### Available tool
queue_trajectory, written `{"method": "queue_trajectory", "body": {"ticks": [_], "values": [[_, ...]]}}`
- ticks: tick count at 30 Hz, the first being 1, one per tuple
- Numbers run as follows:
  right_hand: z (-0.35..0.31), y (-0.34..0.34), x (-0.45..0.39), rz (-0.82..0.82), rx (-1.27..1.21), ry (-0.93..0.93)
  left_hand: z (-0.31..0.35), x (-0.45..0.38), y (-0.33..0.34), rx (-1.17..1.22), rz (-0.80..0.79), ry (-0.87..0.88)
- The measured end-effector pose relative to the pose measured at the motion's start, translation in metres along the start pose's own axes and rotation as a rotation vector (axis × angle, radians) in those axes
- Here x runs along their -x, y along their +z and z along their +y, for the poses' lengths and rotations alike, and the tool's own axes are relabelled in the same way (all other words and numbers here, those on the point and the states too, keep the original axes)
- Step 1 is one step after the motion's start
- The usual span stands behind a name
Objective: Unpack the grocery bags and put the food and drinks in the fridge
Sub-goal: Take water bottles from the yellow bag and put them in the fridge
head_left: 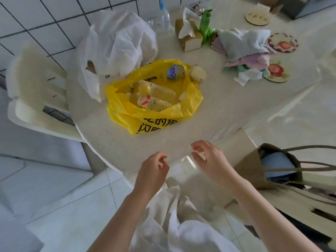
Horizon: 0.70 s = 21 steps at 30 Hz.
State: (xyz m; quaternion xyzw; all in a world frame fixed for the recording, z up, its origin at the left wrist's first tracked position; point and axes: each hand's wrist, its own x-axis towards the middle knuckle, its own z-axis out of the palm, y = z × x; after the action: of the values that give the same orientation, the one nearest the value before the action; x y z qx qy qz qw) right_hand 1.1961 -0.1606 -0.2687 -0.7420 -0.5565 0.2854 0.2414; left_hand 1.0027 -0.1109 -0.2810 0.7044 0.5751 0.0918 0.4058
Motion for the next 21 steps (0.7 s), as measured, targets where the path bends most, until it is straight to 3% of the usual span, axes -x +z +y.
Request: {"method": "queue_trajectory", "body": {"ticks": [11,21], "values": [[-0.029,0.0,-0.126,-0.078,0.059,-0.057,0.021,-0.13,-0.056,0.169,0.326,-0.111],[-0.048,-0.003,-0.24,-0.137,0.176,-0.098,0.033,-0.21,-0.054,0.32,0.385,-0.328]]}}
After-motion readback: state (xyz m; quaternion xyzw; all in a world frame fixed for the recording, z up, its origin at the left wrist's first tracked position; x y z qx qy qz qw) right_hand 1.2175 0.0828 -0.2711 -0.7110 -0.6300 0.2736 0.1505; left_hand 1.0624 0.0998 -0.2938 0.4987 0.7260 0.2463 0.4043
